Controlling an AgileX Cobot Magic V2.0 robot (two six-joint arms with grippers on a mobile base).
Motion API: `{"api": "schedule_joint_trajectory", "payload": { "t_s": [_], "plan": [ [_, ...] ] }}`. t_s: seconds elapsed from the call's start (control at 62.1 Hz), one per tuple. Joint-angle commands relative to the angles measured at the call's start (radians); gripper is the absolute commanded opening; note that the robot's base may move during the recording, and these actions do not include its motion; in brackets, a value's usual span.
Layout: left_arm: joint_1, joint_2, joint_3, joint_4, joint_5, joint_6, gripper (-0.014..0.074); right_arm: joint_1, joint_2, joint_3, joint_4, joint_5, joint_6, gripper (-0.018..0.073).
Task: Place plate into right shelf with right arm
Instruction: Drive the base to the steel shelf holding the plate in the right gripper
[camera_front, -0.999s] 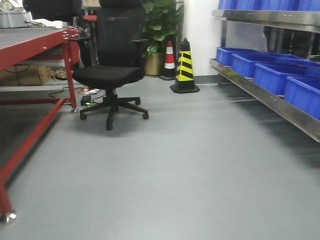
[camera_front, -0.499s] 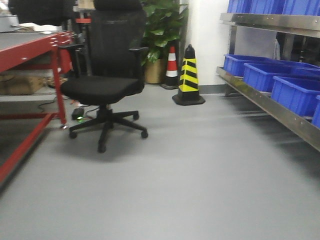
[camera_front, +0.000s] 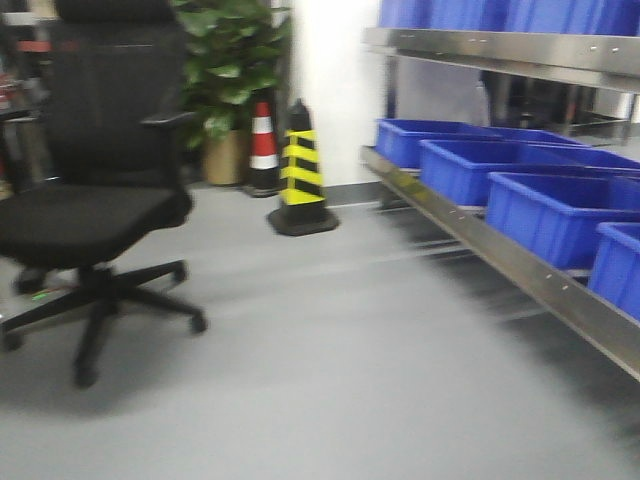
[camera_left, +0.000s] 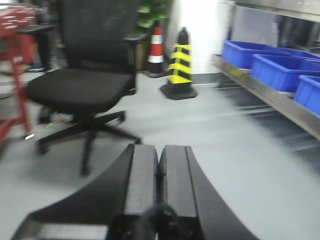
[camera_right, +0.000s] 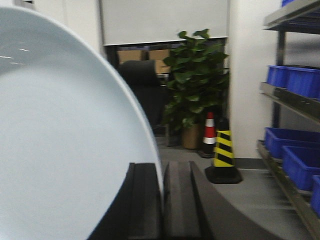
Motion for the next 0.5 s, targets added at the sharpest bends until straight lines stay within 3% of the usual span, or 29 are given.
{"api": "schedule_joint_trajectory", "payload": {
  "t_s": [0.0, 0.483],
  "plan": [
    [0.001, -0.006, 0.010, -0.006, -0.085, -0.003, -0.0047, -0.002, 0.020, -0.027, -0.016, -0.091, 0.000, 0.0055],
    [0.001, -0.006, 0.010, -0.006, -0.085, -0.003, -0.0047, -0.002, 0.020, -0.027, -0.016, -0.090, 0.000, 0.0055]
  ]
}}
